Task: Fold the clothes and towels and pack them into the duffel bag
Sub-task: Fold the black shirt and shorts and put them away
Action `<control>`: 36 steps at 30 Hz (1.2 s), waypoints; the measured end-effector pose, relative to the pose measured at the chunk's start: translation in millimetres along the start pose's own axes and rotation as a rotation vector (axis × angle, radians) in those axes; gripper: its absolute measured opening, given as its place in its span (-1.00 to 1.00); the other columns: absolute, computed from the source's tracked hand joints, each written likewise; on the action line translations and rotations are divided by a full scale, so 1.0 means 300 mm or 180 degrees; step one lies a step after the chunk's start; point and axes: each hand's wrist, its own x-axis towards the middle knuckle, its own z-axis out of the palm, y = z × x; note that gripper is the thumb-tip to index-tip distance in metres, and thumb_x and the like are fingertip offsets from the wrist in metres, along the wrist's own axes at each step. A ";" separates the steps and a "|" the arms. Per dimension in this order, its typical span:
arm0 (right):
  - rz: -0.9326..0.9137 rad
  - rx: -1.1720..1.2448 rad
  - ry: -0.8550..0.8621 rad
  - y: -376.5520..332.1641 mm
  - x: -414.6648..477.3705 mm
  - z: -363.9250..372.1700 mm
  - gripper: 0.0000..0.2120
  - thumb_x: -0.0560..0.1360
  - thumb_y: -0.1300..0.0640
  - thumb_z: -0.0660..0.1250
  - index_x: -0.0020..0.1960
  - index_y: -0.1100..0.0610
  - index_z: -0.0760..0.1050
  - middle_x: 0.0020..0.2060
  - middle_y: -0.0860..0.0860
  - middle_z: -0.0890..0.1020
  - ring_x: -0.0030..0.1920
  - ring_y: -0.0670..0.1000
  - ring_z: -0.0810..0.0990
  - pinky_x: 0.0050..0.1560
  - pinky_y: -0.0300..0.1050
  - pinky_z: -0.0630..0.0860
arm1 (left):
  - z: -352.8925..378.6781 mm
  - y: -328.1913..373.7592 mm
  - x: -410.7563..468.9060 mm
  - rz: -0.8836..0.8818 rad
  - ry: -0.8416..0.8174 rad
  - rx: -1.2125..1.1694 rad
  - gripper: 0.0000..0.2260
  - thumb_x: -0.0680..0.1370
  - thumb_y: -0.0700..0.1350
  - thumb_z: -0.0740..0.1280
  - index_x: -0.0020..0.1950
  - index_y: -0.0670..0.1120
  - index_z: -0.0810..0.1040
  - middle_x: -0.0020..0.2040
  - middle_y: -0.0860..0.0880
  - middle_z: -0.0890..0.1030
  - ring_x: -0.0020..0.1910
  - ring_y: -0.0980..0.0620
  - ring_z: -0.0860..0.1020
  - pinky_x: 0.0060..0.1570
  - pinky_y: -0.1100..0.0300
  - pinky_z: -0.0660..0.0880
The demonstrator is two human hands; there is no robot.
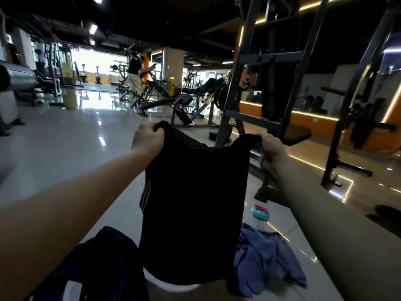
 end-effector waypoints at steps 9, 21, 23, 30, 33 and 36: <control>0.0454 -0.0930 -0.0186 0.088 0.017 -0.031 -0.85 0.63 0.12 0.26 0.12 0.15 0.55 -0.19 0.08 0.51 -0.24 0.00 0.50 -0.26 -0.17 0.43 | 0.014 -0.105 0.044 -0.0686 -0.0437 -0.0468 -0.80 0.57 -0.05 0.29 -0.07 -0.10 0.68 -0.16 -0.10 0.63 -0.14 -0.09 0.59 -0.09 0.10 0.47; 0.1253 -0.1273 -0.2367 0.222 0.111 -0.280 -0.41 0.33 -0.08 0.62 0.25 0.19 0.59 0.11 0.17 0.62 0.07 0.11 0.61 0.07 -0.05 0.51 | 0.117 -0.182 0.094 -0.1566 -0.0596 -0.0698 -0.77 0.52 -0.06 0.43 0.08 -0.18 0.62 -0.04 -0.19 0.68 -0.08 -0.16 0.68 0.05 -0.05 0.63; 0.1178 -0.1085 -0.2101 0.228 0.123 -0.301 -0.49 0.36 0.04 0.60 0.22 0.22 0.58 0.09 0.17 0.62 0.06 0.11 0.62 0.08 -0.03 0.50 | 0.115 -0.197 0.084 -0.1543 -0.0627 -0.0612 -0.86 0.53 -0.08 0.42 -0.02 -0.14 0.62 -0.05 -0.19 0.68 -0.10 -0.16 0.67 0.04 -0.03 0.62; 0.0653 -0.0507 -0.1056 0.194 0.058 -0.311 -0.64 0.45 0.26 0.40 0.24 0.18 0.53 0.05 0.16 0.66 -0.03 0.09 0.70 -0.04 -0.03 0.61 | 0.043 -0.208 0.007 -0.0778 -0.0685 -0.0056 -0.86 0.60 -0.07 0.37 0.06 -0.06 0.69 -0.14 -0.04 0.68 -0.18 -0.02 0.64 -0.04 0.08 0.57; 0.0417 -0.0532 -0.0790 0.142 0.000 -0.303 -0.78 0.49 0.22 0.42 0.13 0.16 0.55 -0.01 0.11 0.67 -0.08 0.04 0.71 -0.11 -0.07 0.61 | -0.028 -0.170 -0.021 -0.0564 -0.0819 -0.0311 -0.91 0.60 -0.05 0.40 -0.03 -0.03 0.68 -0.15 -0.07 0.71 -0.17 -0.04 0.66 -0.06 0.09 0.59; 0.0297 -0.0253 -0.0831 0.083 -0.077 -0.316 -0.81 0.46 0.15 0.45 0.05 0.15 0.57 -0.08 0.08 0.67 -0.14 0.02 0.70 -0.20 -0.11 0.63 | -0.103 -0.130 -0.046 -0.0430 -0.0789 -0.0447 -0.91 0.61 -0.04 0.40 -0.07 0.02 0.66 -0.20 -0.02 0.70 -0.23 0.01 0.65 -0.16 0.15 0.57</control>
